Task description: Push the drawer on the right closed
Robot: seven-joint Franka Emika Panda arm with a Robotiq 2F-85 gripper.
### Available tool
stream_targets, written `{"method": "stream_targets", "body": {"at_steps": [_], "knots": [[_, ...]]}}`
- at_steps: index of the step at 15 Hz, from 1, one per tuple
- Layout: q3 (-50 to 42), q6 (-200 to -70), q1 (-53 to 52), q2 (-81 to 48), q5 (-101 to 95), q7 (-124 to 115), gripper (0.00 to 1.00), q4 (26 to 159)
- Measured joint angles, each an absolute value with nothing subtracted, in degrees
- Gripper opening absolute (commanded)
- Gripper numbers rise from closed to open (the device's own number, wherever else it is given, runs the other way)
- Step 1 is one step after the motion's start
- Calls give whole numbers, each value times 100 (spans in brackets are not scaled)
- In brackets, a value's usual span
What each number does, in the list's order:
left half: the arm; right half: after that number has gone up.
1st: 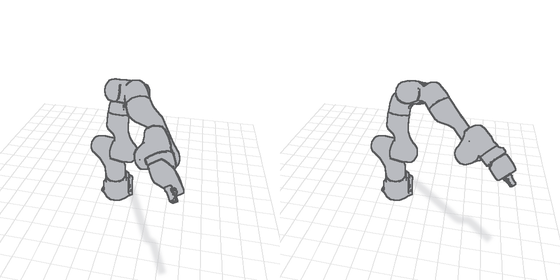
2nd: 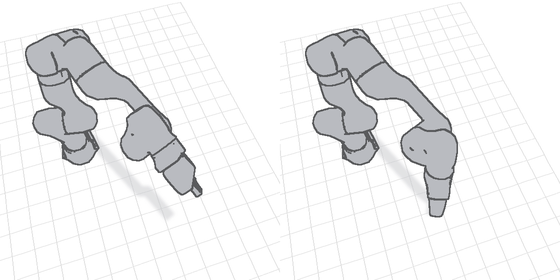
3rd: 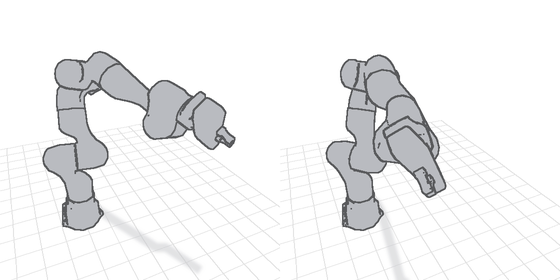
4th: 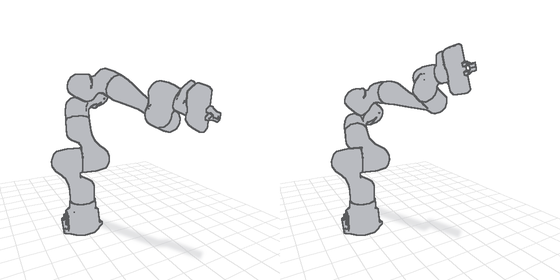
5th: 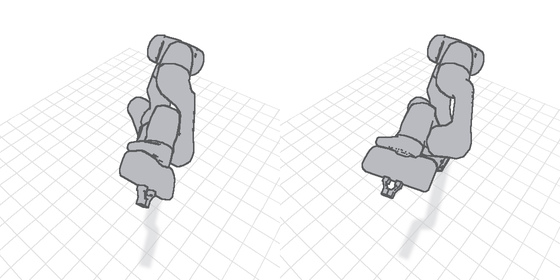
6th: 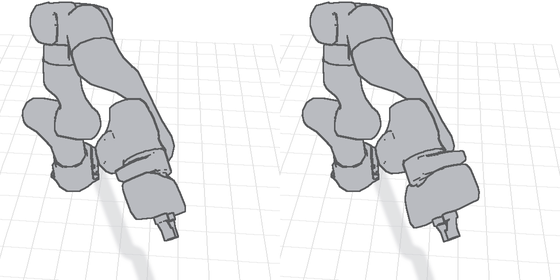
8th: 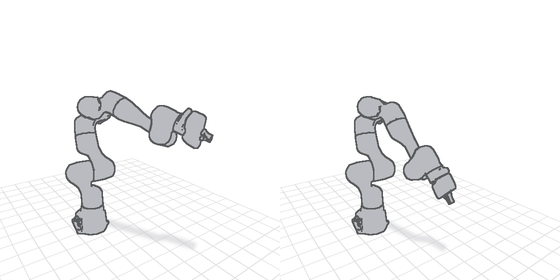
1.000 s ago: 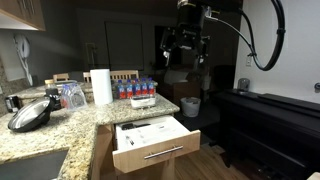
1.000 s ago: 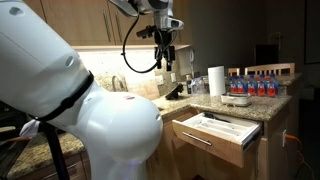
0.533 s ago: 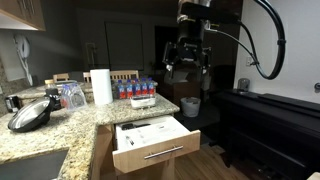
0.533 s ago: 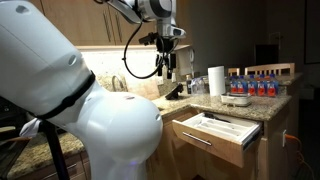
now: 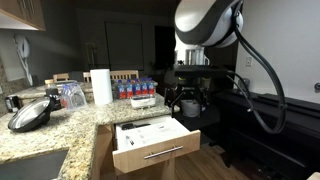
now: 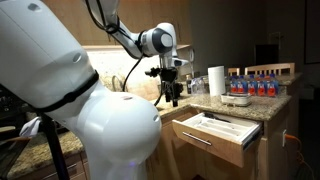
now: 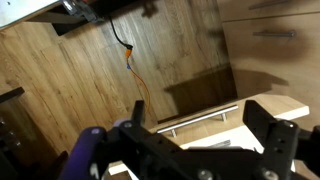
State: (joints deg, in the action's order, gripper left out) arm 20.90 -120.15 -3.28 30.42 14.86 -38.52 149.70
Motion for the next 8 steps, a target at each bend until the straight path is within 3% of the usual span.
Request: {"method": "stream_targets", "body": {"at_steps": [5, 8], "knots": [[2249, -13980, -301, 2705, 1481, -5164, 100, 15799], [2096, -14210, -222, 2690, 1427, -5506, 100, 15735]]}}
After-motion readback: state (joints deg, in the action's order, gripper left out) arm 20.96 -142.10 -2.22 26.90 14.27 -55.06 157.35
